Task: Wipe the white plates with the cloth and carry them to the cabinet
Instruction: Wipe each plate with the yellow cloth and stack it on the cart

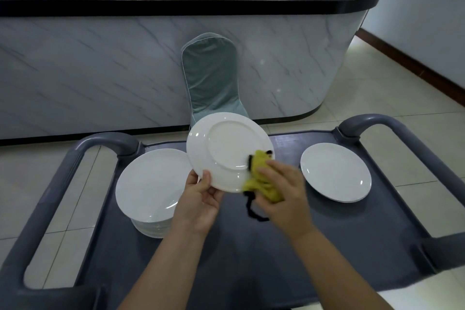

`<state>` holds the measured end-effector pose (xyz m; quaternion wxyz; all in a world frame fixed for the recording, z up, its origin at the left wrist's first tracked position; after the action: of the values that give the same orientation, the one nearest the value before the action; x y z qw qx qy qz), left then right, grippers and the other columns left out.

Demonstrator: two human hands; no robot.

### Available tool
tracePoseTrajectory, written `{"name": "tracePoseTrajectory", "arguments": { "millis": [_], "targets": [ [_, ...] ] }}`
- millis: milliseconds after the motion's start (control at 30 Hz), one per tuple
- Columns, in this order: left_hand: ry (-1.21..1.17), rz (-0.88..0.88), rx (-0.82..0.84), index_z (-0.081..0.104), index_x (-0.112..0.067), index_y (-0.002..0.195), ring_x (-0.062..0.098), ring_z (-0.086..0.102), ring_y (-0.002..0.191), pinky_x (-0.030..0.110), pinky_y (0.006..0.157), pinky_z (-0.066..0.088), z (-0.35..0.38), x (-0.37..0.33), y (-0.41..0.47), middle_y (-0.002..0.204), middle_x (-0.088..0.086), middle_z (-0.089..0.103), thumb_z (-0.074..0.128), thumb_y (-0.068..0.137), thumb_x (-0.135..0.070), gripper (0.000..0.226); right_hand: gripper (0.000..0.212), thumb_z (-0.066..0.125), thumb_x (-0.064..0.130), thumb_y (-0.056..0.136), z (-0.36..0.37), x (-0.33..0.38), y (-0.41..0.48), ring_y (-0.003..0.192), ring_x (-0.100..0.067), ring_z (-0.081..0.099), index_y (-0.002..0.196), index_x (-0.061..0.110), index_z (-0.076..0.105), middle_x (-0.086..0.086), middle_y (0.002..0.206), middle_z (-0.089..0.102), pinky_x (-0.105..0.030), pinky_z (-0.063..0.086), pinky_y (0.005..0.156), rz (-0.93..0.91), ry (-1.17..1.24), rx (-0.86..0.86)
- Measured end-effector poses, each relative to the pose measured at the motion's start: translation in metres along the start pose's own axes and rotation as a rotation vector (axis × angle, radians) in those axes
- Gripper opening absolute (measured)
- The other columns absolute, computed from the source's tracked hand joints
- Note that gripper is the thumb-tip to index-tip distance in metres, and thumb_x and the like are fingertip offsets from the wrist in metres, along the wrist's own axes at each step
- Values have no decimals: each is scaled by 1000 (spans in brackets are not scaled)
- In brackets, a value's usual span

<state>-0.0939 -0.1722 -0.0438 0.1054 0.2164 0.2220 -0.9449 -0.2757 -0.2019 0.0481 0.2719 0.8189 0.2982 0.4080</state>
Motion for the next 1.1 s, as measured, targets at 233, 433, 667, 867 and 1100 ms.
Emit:
{"name": "tracePoseTrajectory", "arguments": {
  "millis": [233,433,667,867,1100],
  "targets": [
    [62,-18,-24,59,-13,109,17,72,76,27,60,59,10,8,0,101,11,70,46,99,-6,18,38,75,15,70,25,42,-13,107,-27,52,107,15,72,-1,123,62,-34,40,98,-275,32,168],
    [24,16,15,59,-13,109,18,73,87,31,66,60,11,0,-1,100,5,74,46,98,-5,20,38,80,7,65,-8,-4,3,97,-33,57,103,10,75,-2,119,62,-37,43,95,-42,-18,92],
    [132,-8,50,58,-11,111,18,72,83,30,64,59,11,5,1,98,8,74,46,97,-8,18,37,75,15,67,8,5,-2,107,-22,53,104,18,75,2,122,62,-28,39,100,-99,113,215],
    [456,-69,239,61,-10,105,20,70,86,32,65,59,17,0,-11,100,10,71,61,80,-8,26,32,76,11,79,-25,-106,51,98,-3,61,102,33,71,9,108,66,-26,50,90,582,278,128],
    [581,5,222,59,-5,105,22,70,80,30,63,59,26,7,-14,94,13,71,61,77,-7,29,43,75,21,70,34,27,55,111,-18,47,113,20,70,6,125,57,-14,25,106,-36,154,341]
  ]
}}
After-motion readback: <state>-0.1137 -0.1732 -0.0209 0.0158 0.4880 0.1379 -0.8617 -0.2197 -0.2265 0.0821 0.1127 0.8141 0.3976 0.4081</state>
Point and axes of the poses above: each hand's wrist, its own y-axis towards the middle knuckle, its own z-axis out of the palm, x = y × z, the point moved 10 cm from there along y, towards the middle knuckle
